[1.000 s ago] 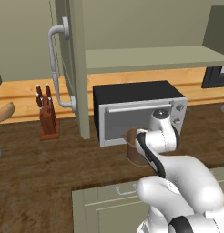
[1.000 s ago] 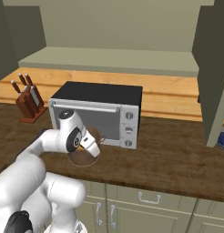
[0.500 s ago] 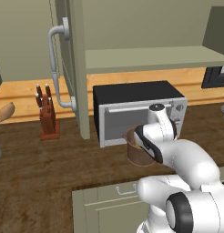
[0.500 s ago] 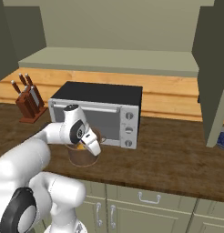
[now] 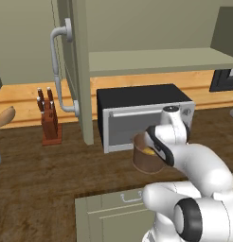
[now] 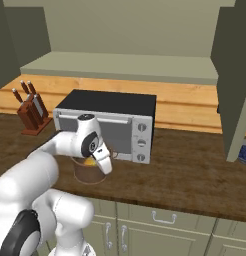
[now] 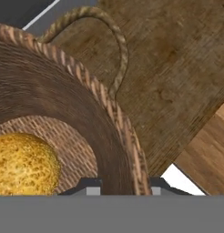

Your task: Open the cabinet, pick up the bread from the cabinet and place it in the basket. Then move the basket to the dining counter.

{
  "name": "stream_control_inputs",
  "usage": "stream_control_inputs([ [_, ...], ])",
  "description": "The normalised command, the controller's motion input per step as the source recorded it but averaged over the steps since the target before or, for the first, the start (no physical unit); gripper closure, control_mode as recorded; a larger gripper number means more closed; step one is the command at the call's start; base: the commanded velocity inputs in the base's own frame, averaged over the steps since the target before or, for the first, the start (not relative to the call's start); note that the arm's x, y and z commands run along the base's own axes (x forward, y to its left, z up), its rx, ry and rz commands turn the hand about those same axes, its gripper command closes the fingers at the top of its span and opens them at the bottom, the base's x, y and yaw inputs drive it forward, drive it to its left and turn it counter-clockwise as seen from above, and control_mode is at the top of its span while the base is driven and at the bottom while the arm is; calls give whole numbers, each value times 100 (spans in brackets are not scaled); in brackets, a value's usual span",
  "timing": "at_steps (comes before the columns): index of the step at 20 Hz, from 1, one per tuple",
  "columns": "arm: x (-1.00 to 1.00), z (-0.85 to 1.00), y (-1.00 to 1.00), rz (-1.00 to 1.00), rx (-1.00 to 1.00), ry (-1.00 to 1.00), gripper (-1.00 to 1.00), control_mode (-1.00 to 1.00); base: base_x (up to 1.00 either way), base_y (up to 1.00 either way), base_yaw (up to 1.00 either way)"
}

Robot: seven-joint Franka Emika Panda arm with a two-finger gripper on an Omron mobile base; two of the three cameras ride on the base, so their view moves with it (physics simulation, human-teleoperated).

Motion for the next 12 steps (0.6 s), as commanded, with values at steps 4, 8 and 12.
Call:
stream_control_inputs([
  [4,-20,0,-1,-10,9,0,100,-100,0,0,0],
  [8,-1,23,0,-6,7,0,100,-100,0,0,0],
  [12,-11,53,-13,-4,2,0,100,-100,0,0,0],
])
